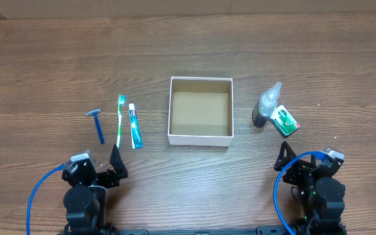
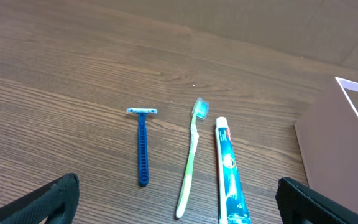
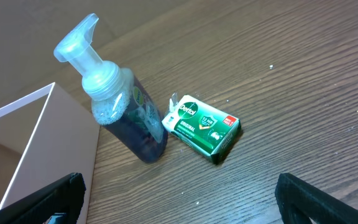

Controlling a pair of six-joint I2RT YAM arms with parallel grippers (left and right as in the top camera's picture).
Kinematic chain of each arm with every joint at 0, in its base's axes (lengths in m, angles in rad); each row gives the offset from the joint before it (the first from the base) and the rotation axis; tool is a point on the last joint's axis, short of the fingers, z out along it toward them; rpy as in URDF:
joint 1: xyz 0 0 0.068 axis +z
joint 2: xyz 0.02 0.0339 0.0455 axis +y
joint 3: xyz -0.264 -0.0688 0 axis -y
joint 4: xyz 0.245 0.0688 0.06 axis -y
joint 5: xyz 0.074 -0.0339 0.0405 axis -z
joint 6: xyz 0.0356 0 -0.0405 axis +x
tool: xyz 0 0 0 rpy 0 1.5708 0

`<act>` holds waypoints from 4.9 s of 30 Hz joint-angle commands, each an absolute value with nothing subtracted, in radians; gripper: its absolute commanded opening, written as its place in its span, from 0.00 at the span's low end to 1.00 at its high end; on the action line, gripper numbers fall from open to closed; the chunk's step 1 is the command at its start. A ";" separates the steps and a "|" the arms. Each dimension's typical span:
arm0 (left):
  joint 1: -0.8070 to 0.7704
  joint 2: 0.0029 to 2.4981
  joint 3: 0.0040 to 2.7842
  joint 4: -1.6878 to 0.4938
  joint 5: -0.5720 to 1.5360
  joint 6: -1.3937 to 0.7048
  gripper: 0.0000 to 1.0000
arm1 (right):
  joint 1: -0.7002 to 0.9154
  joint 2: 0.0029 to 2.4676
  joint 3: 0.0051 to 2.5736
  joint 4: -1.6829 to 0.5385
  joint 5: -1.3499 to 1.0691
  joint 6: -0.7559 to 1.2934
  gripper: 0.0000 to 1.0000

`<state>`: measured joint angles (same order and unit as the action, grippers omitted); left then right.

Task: Pack container

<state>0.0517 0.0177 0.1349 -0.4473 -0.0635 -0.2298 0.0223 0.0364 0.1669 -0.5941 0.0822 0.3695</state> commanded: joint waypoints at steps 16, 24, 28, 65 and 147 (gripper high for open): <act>0.044 0.004 0.127 -0.441 -0.052 -0.217 1.00 | 0.029 0.027 0.154 -0.593 0.084 0.367 1.00; 0.044 0.004 0.127 -0.441 -0.052 -0.217 1.00 | 0.029 0.027 0.154 -0.593 0.084 0.367 1.00; 0.044 0.004 0.127 -0.441 -0.052 -0.217 1.00 | 0.029 0.027 0.154 -0.592 0.084 0.367 1.00; 0.044 0.004 0.127 -0.441 -0.052 -0.217 1.00 | 0.029 0.027 0.154 -0.438 -0.031 0.372 1.00; 0.044 0.004 0.127 -0.441 -0.052 -0.217 1.00 | 0.502 1.703 1.635 -1.068 0.115 0.599 0.24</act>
<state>0.0517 0.0151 0.1318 -0.4412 -0.0631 -0.2298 0.5045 1.6306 1.6291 -1.1076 0.0750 0.5751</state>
